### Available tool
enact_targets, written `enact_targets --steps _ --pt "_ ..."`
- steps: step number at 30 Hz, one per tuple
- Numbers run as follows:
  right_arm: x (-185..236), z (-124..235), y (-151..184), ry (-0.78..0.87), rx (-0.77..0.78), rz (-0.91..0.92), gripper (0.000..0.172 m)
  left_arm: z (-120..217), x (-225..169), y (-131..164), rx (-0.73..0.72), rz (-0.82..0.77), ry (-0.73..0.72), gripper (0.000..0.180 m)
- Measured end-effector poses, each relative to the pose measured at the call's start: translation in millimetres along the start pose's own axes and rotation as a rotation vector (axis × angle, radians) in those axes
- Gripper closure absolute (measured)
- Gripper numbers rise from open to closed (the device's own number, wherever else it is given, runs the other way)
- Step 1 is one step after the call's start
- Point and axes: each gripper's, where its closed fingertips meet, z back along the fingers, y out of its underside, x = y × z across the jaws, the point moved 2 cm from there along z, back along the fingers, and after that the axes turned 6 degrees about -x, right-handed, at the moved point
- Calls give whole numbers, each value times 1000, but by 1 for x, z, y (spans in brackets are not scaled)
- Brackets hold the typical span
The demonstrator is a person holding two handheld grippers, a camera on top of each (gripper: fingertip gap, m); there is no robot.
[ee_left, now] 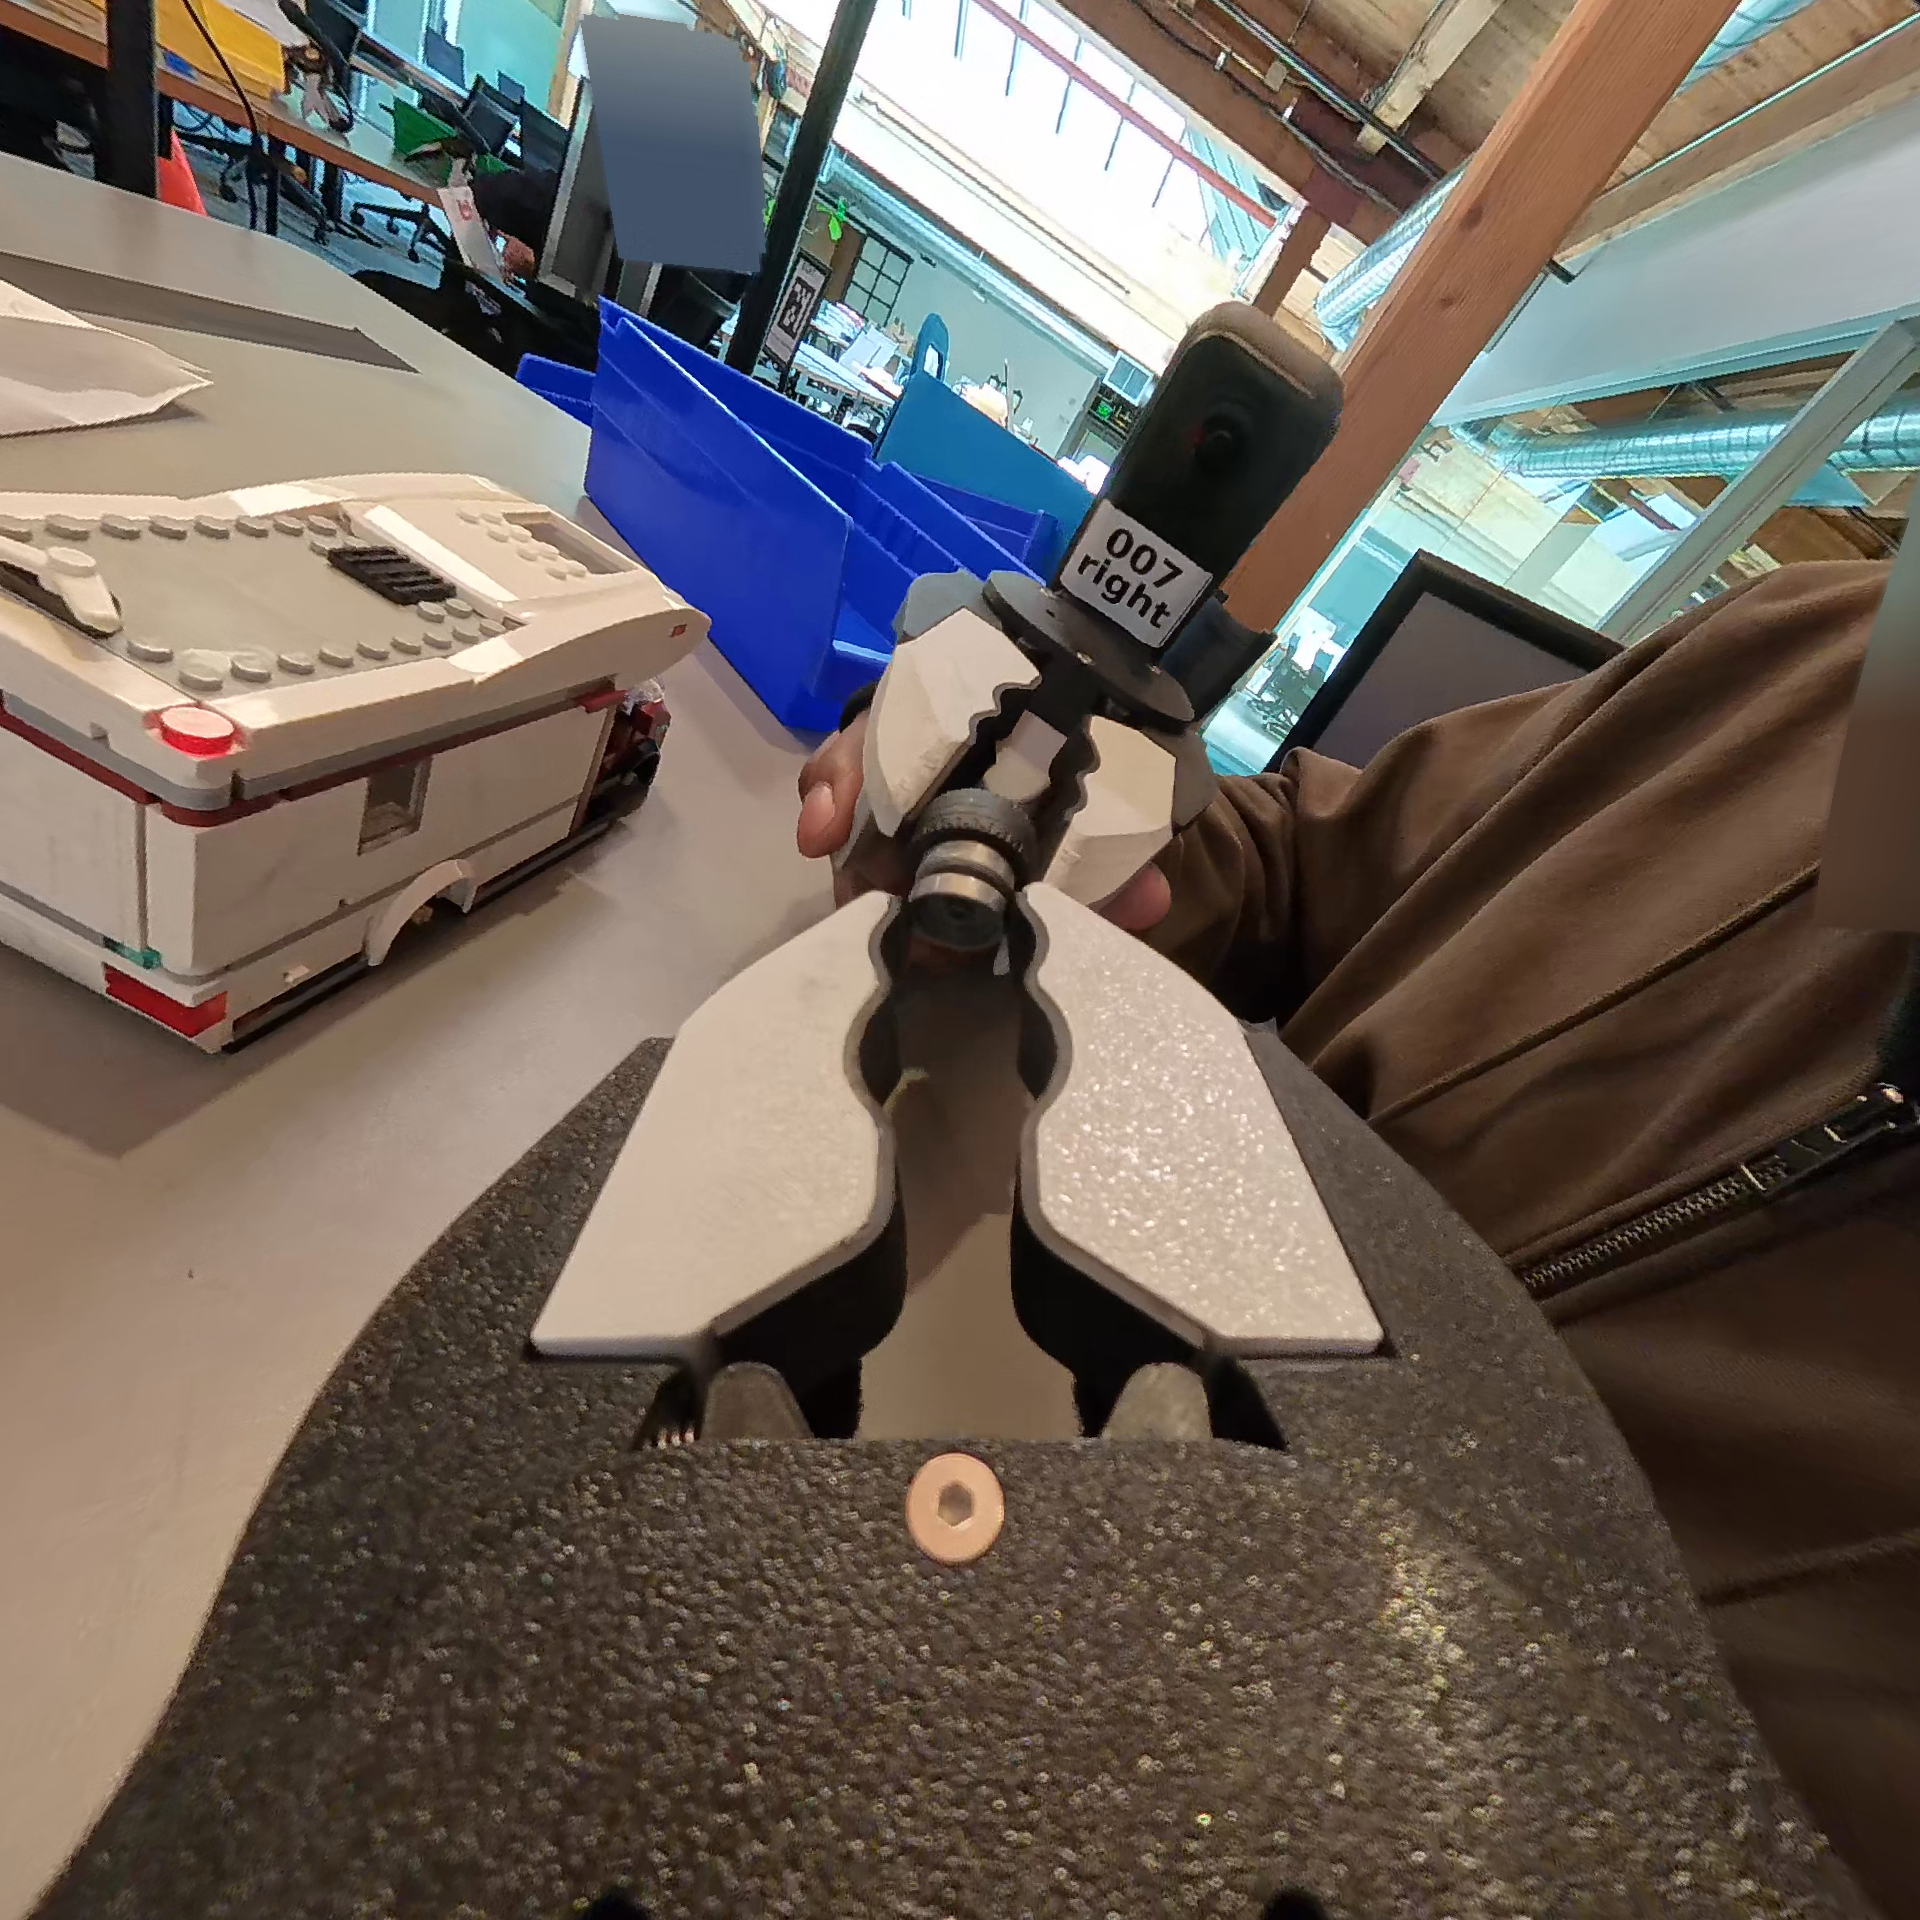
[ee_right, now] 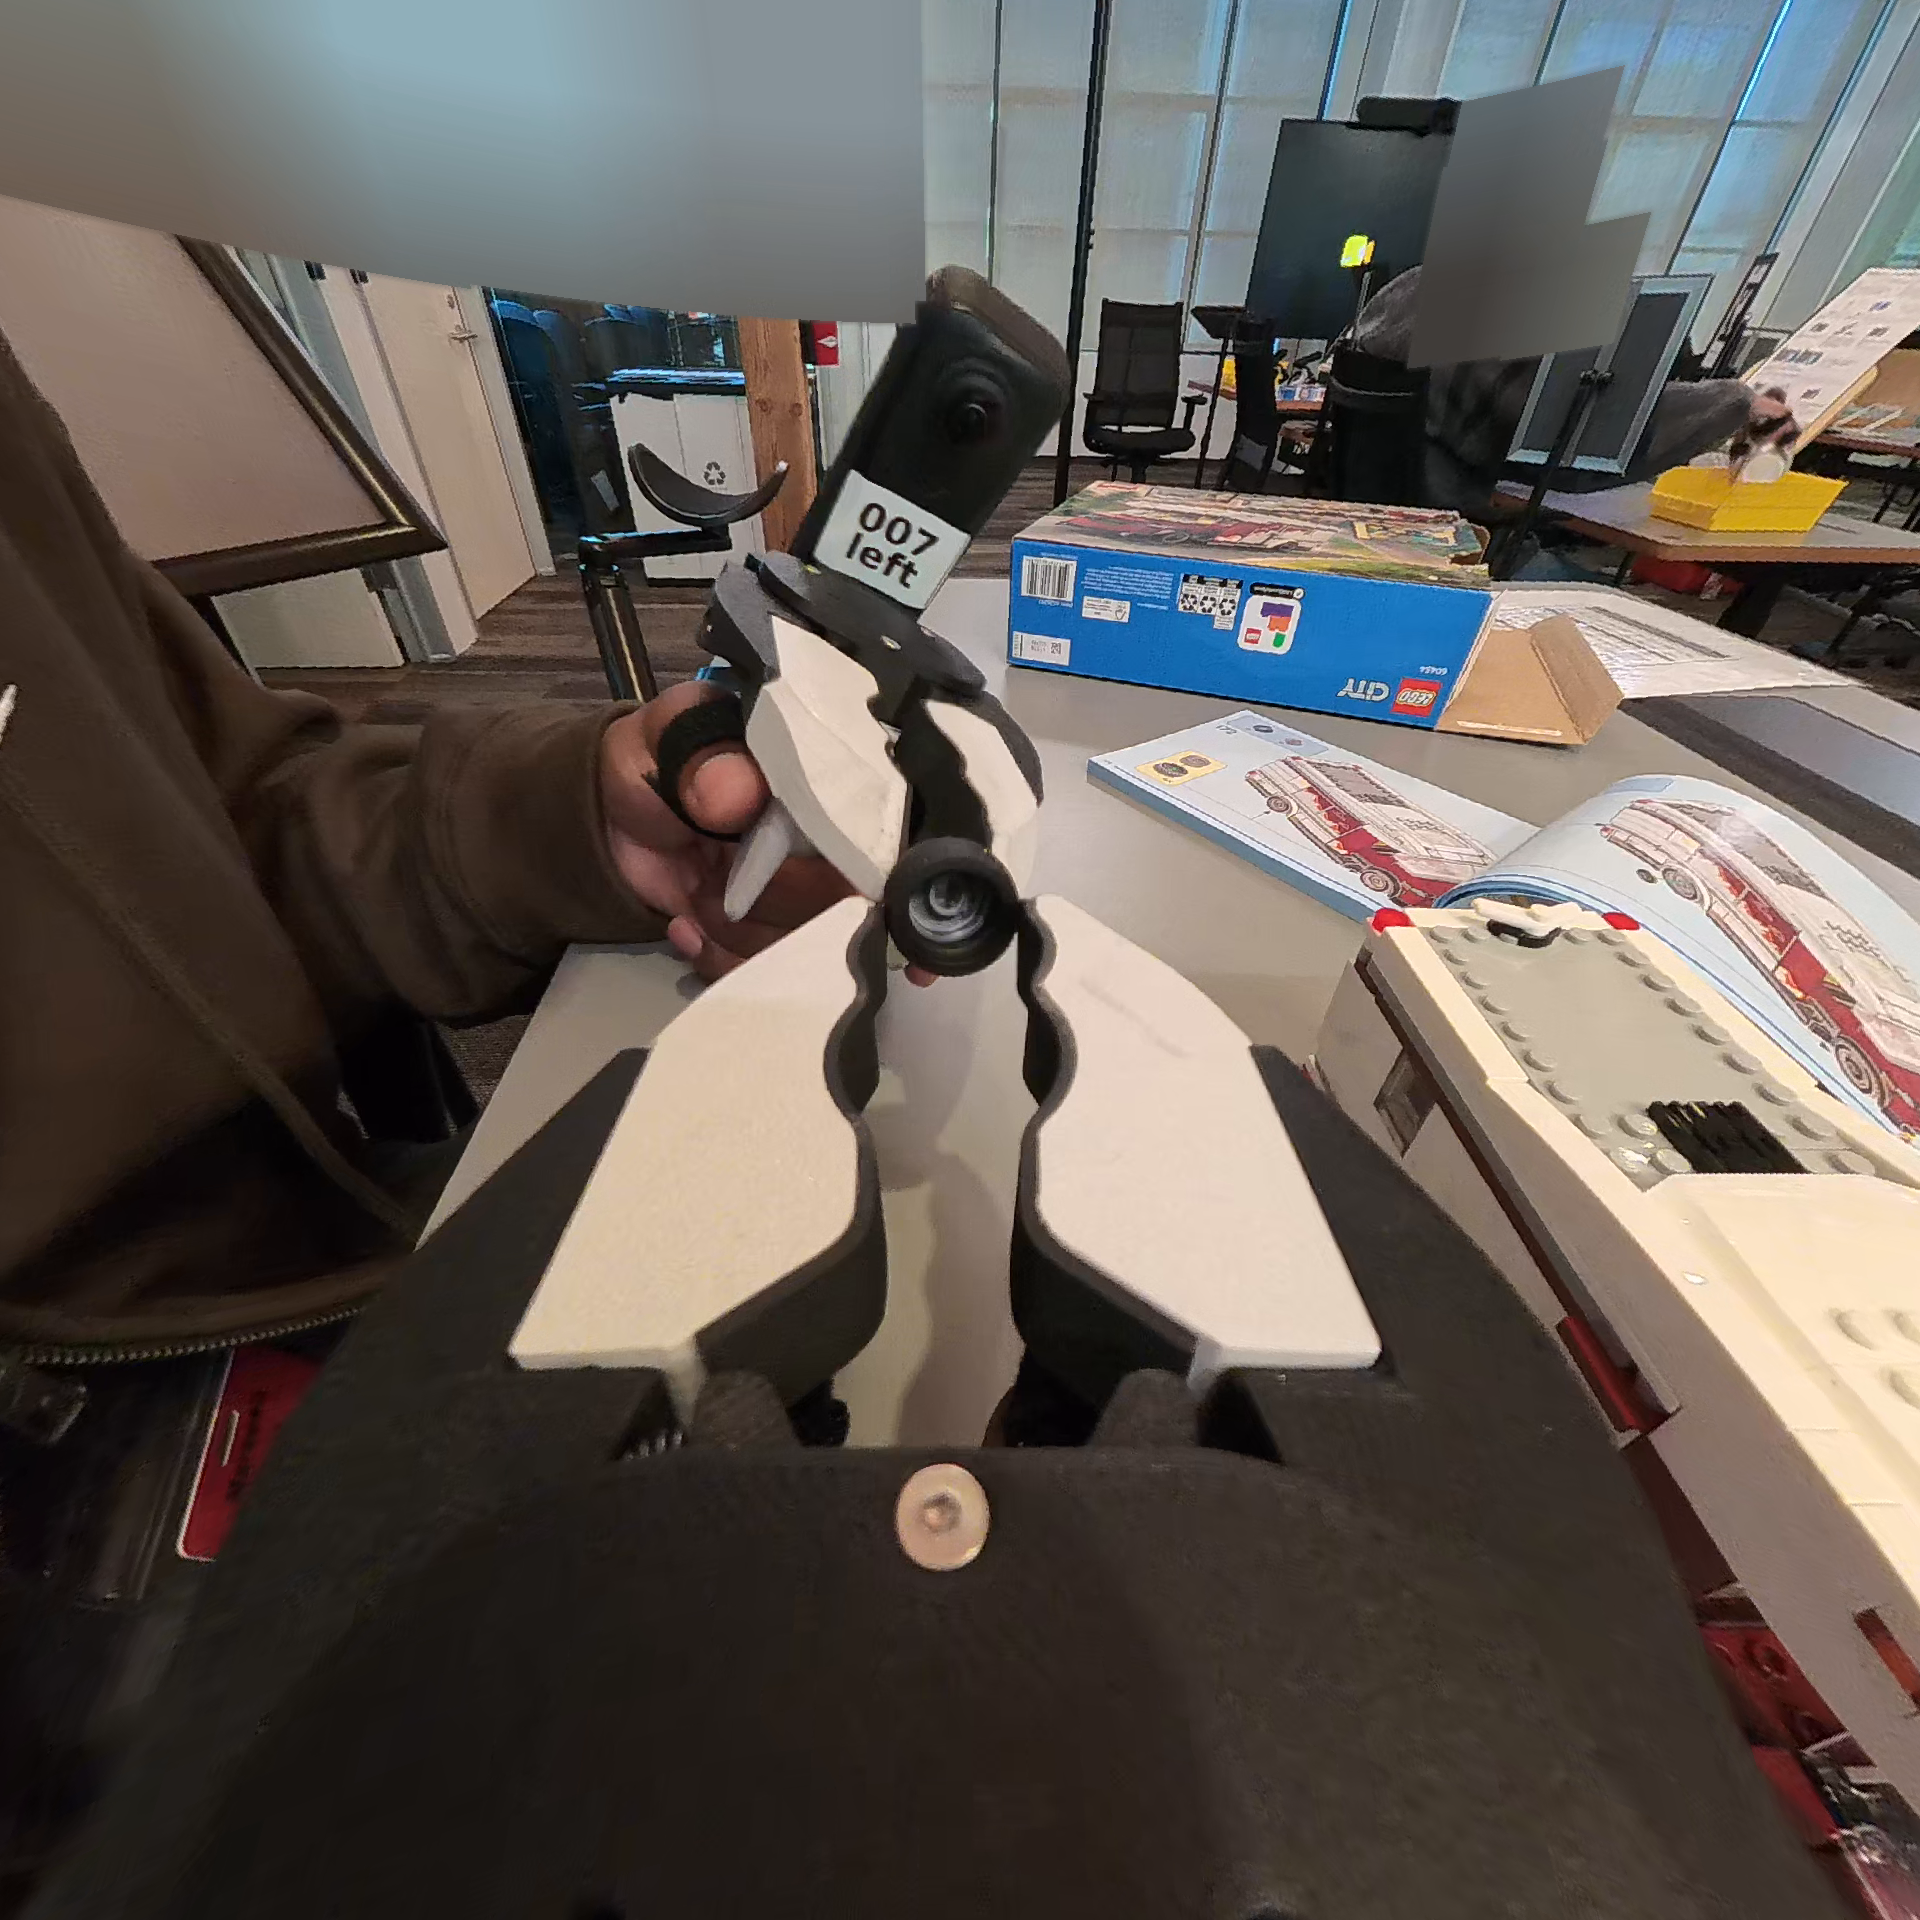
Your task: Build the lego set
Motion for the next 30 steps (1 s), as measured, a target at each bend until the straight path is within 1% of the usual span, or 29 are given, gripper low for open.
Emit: enact_targets --steps 6,12,16,19,23,27,30 --pt "0 0 -1 23 -1 74 148 0 0 0 6 17 17 162" --pt "0 -1 -2 96 2 229 147 1 1 -1 -6 41 22 162" --pt "3 -2 -4 126 2 352 147 1 -3 -3 -26 85 68 162" --pt "4 -2 -5 141 1 402 147 1 -5 -3 -36 109 93 162" --pt "3 -3 -3 200 21 523 147 0 -5 -3 -31 109 89 162" --pt "4 -6 0 252 59 660 142 -2 -4 0 -5 104 76 162" --pt "4 -7 3 275 86 719 137 -5 -4 3 15 102 70 162"
